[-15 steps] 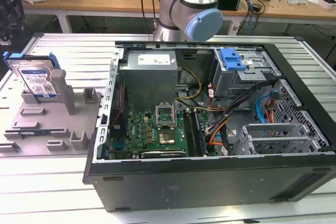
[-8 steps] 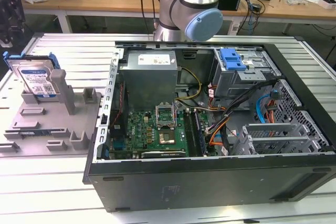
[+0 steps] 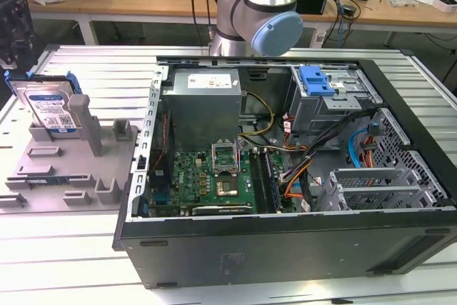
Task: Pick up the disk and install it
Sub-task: 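Pick up the disk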
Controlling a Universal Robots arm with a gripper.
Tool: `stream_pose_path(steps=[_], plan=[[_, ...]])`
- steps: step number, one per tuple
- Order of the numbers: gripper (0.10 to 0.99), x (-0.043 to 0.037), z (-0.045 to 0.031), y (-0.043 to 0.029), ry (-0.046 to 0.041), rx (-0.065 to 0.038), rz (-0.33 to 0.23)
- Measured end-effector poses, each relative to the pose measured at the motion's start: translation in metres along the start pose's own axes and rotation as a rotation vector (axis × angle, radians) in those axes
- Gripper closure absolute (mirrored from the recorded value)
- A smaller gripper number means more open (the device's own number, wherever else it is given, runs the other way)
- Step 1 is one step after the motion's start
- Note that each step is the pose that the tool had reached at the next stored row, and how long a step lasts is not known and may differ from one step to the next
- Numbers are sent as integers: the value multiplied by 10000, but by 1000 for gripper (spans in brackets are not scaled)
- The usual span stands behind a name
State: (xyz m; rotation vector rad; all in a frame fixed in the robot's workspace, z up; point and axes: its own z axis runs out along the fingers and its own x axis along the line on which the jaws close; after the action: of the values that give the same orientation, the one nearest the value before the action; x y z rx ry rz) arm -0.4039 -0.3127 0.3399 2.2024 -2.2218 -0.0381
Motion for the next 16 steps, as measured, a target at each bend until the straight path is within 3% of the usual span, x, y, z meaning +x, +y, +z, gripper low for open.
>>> stream_pose_path(steps=[16], plan=[[604, 33, 122, 8, 4, -133, -102]])
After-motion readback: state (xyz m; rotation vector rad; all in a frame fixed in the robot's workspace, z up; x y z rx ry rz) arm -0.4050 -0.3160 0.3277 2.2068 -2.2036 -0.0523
